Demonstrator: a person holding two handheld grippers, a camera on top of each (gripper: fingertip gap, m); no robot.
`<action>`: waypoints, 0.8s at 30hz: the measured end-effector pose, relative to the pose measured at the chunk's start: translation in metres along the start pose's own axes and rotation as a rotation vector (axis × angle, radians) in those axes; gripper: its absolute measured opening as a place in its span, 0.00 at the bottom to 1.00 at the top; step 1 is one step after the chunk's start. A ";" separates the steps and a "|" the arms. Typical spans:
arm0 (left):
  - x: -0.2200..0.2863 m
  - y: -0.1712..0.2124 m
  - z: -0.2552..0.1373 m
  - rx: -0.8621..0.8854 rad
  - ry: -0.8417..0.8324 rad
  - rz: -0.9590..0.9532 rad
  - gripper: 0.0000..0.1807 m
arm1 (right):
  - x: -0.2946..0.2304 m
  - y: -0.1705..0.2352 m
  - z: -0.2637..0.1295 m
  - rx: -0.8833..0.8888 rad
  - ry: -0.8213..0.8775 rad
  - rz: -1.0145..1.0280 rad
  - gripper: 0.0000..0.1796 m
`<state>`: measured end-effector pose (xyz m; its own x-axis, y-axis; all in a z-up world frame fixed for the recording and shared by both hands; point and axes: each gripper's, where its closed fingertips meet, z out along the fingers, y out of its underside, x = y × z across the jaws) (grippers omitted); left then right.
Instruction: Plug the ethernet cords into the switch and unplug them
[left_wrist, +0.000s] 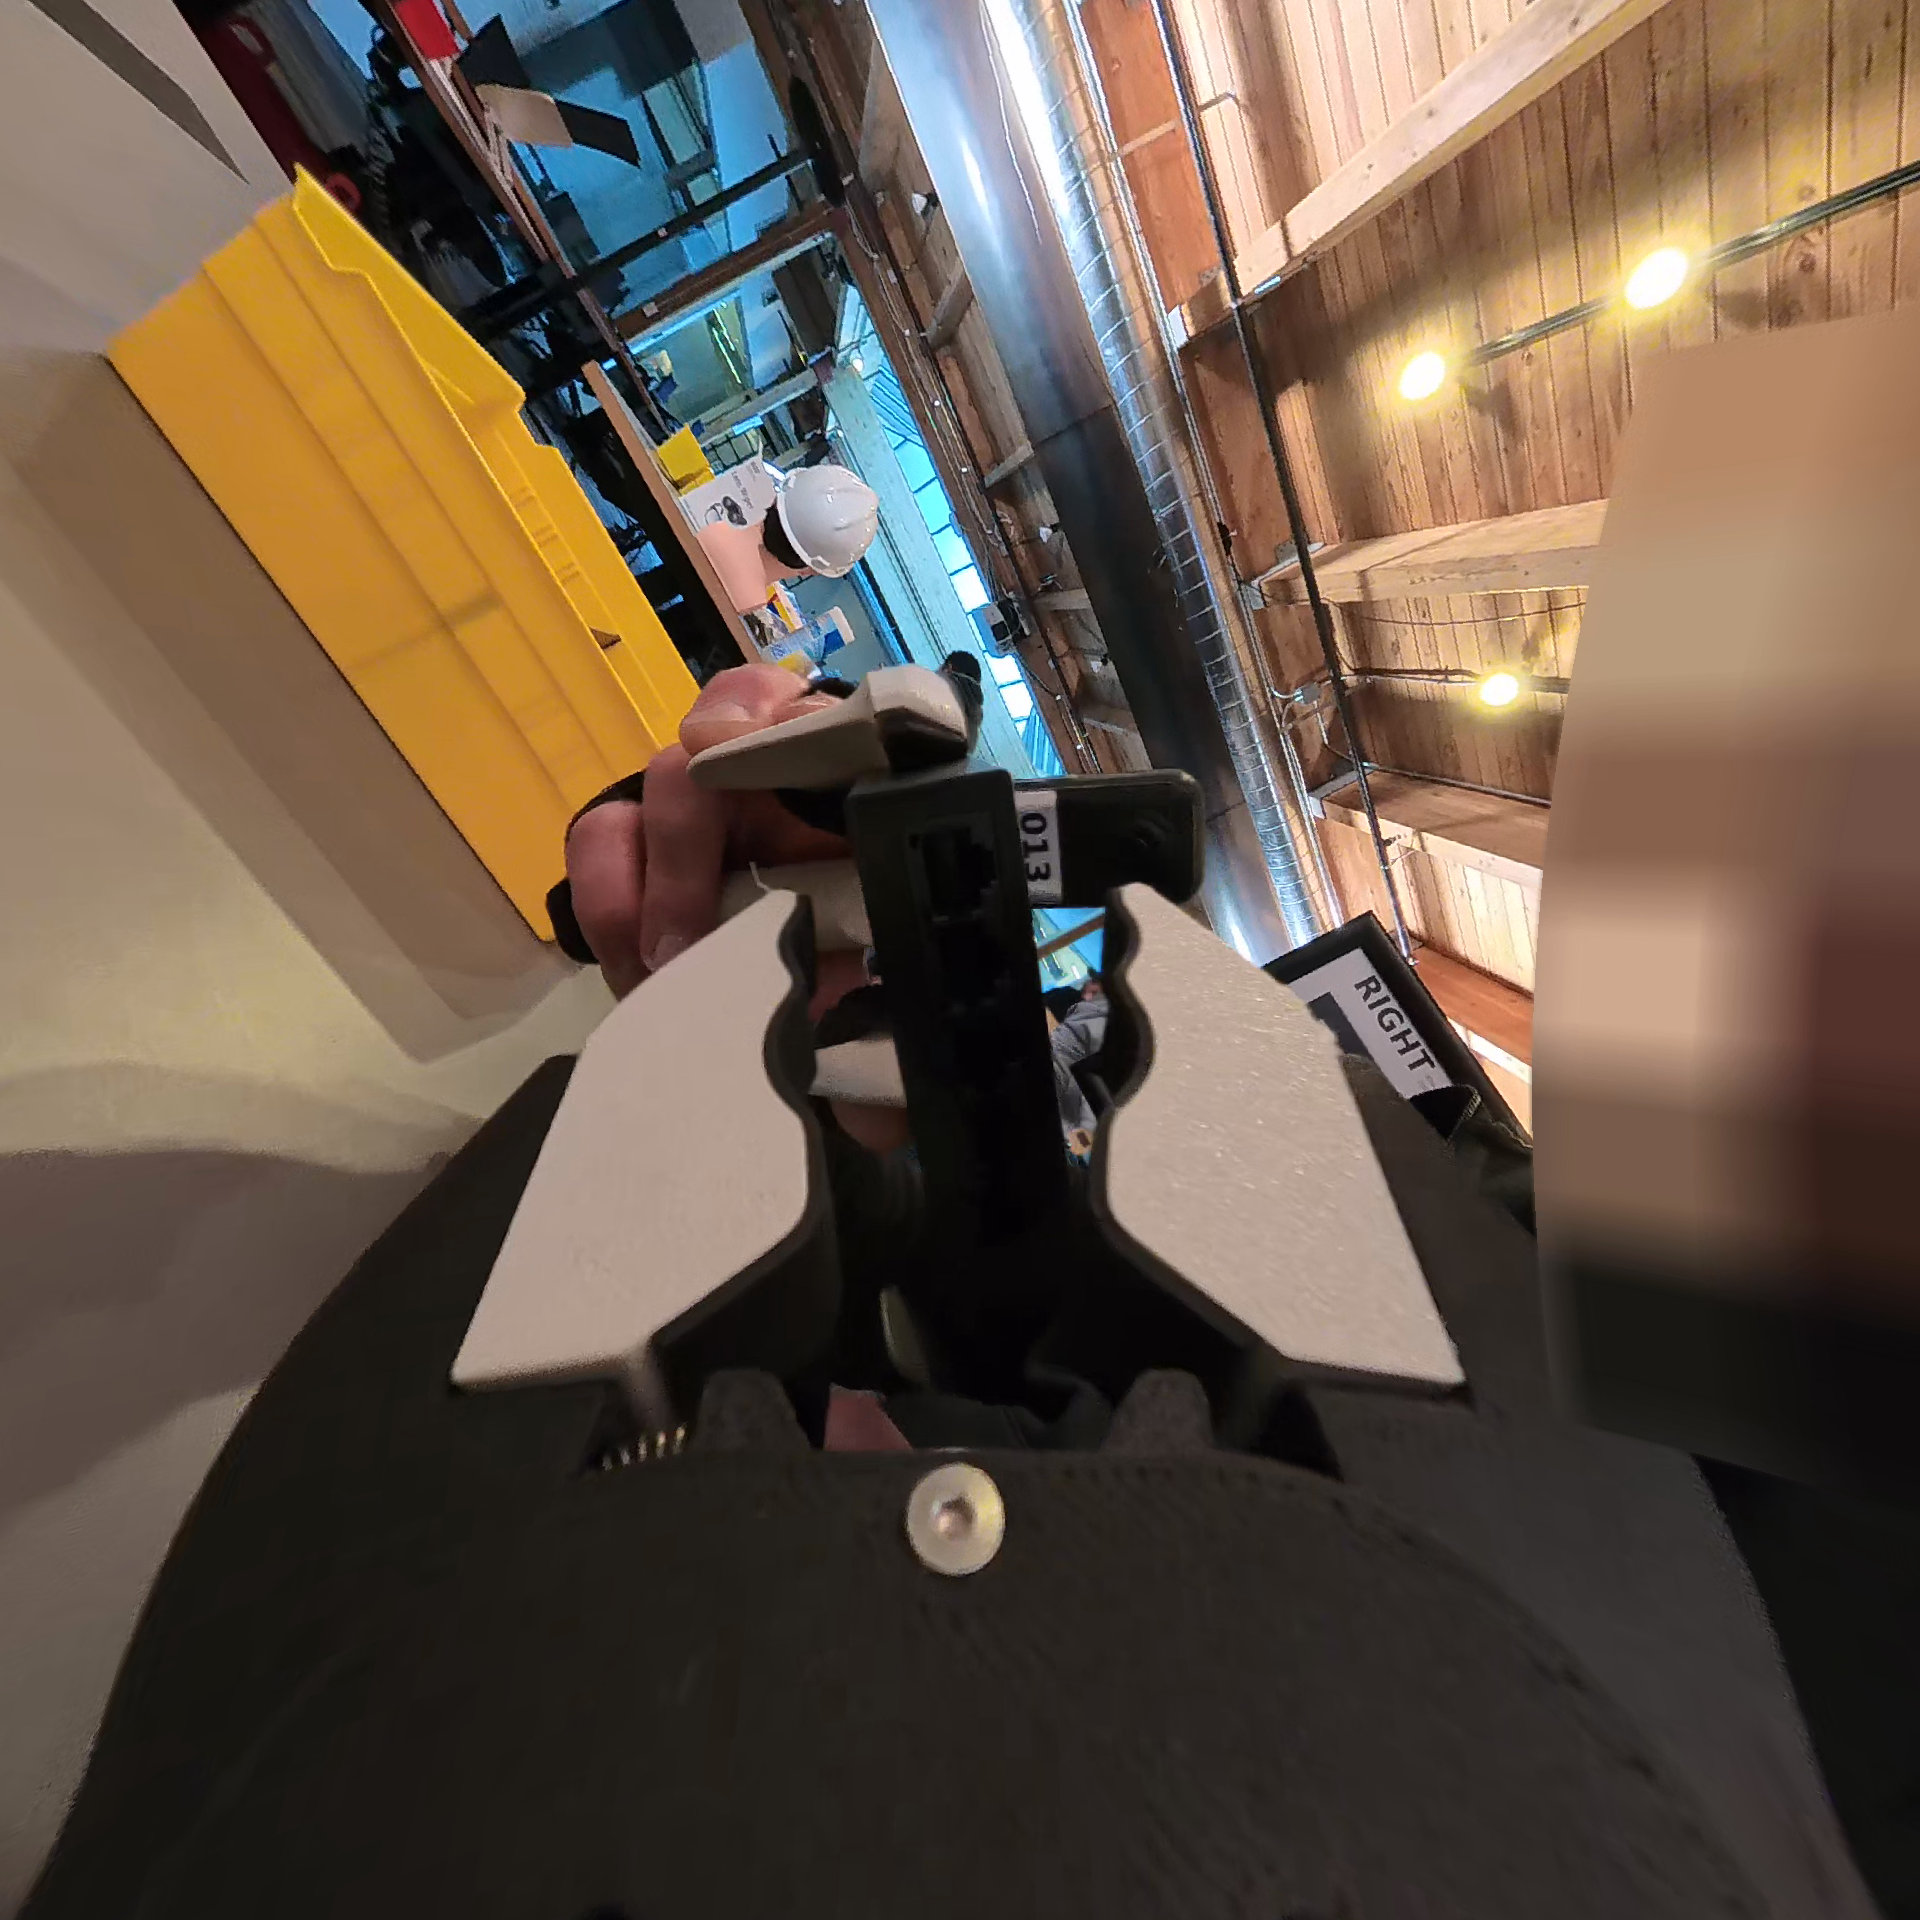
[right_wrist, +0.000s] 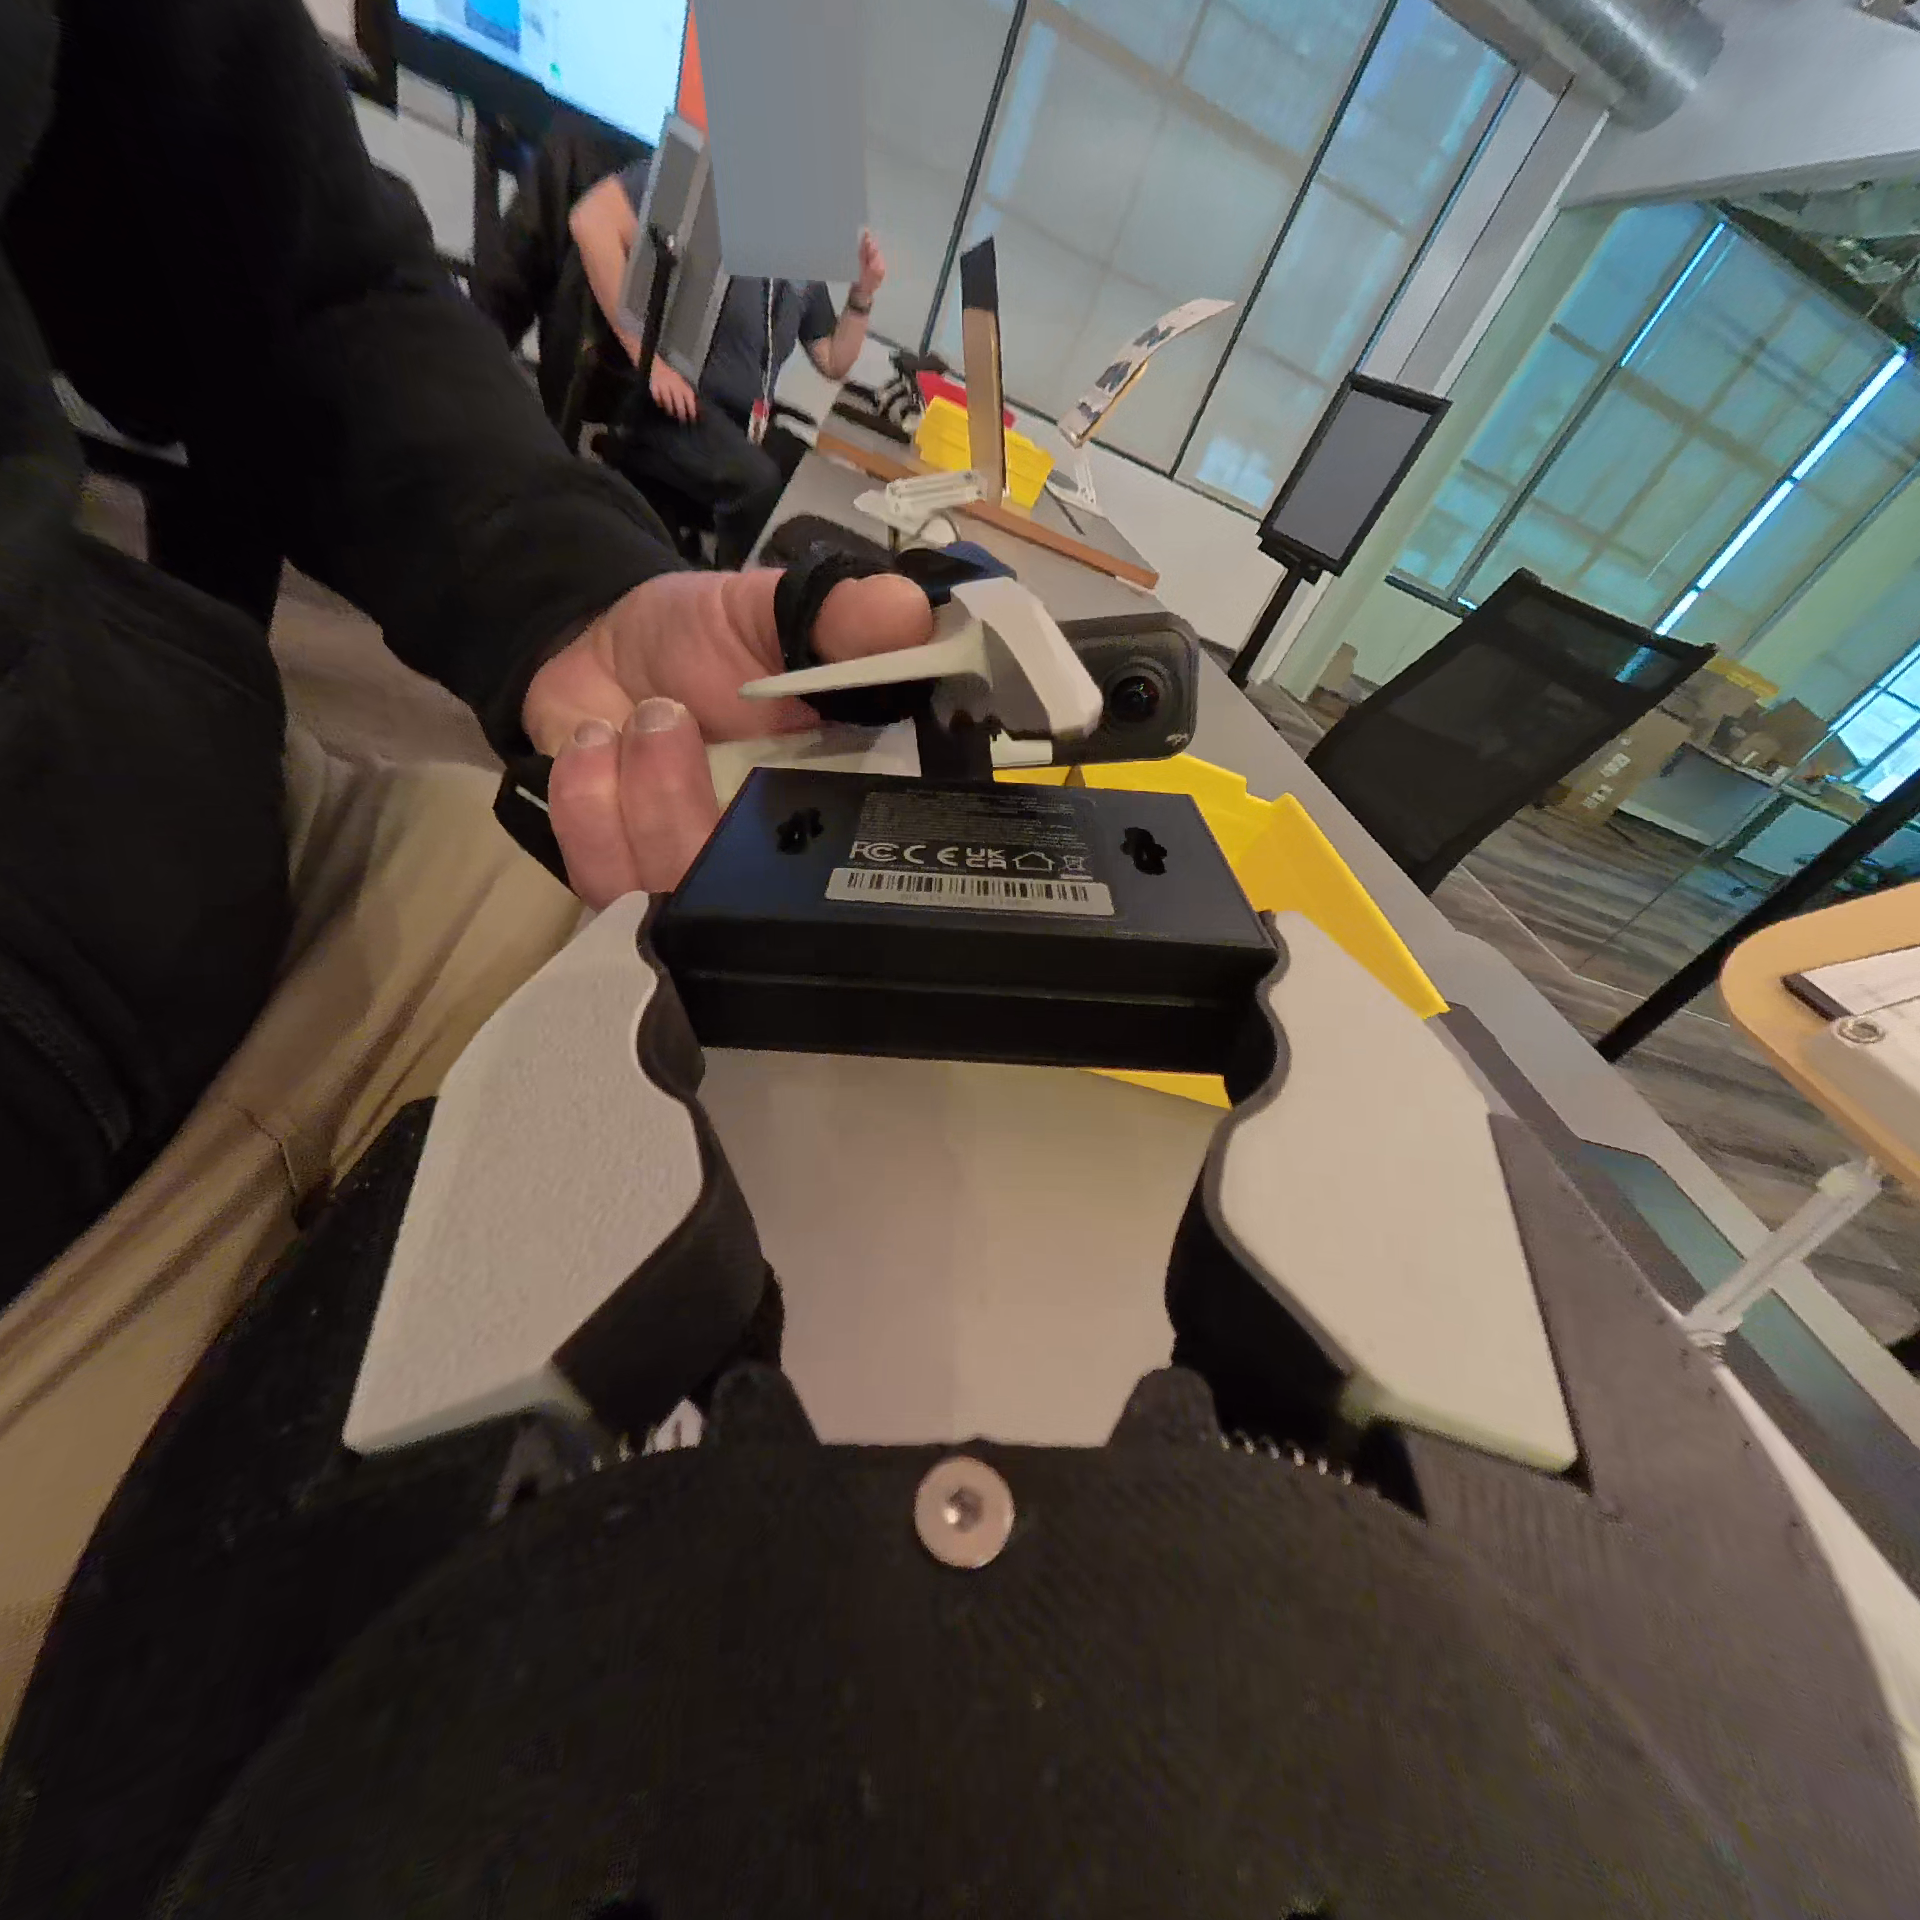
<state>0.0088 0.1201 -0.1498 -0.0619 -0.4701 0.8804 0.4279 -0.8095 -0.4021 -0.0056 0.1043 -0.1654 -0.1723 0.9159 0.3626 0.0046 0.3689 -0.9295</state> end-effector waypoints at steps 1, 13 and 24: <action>0.001 -0.001 0.000 -0.001 -0.005 0.011 0.31 | 0.002 -0.002 -0.002 0.027 -0.001 0.023 0.56; 0.020 -0.046 -0.040 -0.171 -0.412 0.681 0.38 | 0.043 -0.016 -0.065 0.569 -0.105 0.499 0.56; -0.050 -0.094 -0.231 -0.793 -1.152 1.120 0.26 | 0.046 0.014 -0.057 0.497 -0.099 0.554 0.56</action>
<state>-0.2367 0.1385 -0.2144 0.6696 -0.6819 -0.2945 -0.6931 -0.4310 -0.5778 0.0431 0.1602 -0.1578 -0.3617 0.9196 -0.1531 -0.3251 -0.2783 -0.9038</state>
